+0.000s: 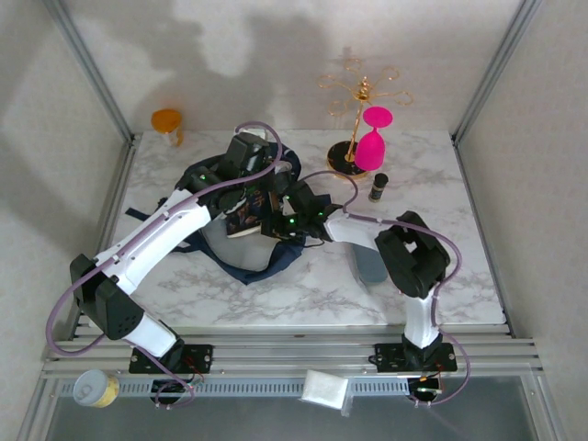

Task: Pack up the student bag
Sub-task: Place the book in the student bag, then close the student bag at the top-center of the table.

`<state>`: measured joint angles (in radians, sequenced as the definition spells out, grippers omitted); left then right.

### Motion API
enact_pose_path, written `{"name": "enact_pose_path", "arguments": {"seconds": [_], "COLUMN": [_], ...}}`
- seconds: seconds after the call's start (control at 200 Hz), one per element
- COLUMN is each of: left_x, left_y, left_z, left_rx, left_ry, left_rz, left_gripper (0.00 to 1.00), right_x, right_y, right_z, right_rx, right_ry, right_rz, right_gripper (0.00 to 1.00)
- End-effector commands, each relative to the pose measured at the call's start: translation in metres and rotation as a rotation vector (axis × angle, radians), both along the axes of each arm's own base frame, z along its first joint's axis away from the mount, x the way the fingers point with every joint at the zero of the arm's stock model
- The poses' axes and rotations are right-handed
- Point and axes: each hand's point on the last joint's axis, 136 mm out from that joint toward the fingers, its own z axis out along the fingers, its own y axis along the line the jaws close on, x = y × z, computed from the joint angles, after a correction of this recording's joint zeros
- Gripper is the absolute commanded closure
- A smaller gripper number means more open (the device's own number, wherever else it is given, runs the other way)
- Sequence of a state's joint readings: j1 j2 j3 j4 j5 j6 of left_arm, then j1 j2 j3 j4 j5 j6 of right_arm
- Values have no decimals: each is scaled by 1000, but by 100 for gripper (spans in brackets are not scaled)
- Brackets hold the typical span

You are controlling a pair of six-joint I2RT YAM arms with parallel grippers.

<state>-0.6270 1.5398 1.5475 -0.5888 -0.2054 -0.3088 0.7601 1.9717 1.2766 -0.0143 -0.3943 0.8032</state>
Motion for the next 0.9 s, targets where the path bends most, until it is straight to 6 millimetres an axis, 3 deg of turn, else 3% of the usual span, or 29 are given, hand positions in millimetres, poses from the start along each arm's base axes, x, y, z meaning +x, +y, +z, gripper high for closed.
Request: {"name": "enact_pose_path", "arguments": {"seconds": [0.0, 0.1, 0.2, 0.37, 0.511, 0.641, 0.706, 0.746, 0.811, 0.851, 0.896], "left_x": [3, -2, -5, 1, 4, -13, -29, -35, -42, -44, -47], "left_y": [10, 21, 40, 87, 100, 80, 73, 80, 91, 82, 63], "left_z": [31, 20, 11, -8, -29, -62, -82, -93, -112, -118, -116], "left_rx": [-50, -35, -5, 52, 76, 17, 64, 136, 180, 148, 98], "left_ry": [-111, -95, -83, -40, -13, 90, 119, 130, 175, 198, 195], "left_rz": [68, 98, 148, 263, 278, 178, 163, 205, 276, 260, 208], "left_gripper": [100, 100, 100, 100, 100, 100, 100, 100, 100, 100, 92], "right_x": [39, 61, 64, 16, -19, -31, -31, -33, -21, -16, -8], "right_y": [13, 25, 33, 33, -3, -47, -75, -89, -125, -142, -161], "right_z": [17, 25, 22, 35, 48, 53, 53, 50, 39, 32, 25], "right_rx": [0, 30, 48, 80, 78, -2, -31, -47, -99, -130, -173], "right_ry": [-126, -201, -189, -193, -185, -155, -140, -128, -92, -84, -76], "right_rz": [-57, -83, -76, 28, 39, -14, -63, -79, -164, -196, -243], "right_gripper": [82, 86, 86, 80, 69, 60, 55, 50, 47, 45, 42]}}
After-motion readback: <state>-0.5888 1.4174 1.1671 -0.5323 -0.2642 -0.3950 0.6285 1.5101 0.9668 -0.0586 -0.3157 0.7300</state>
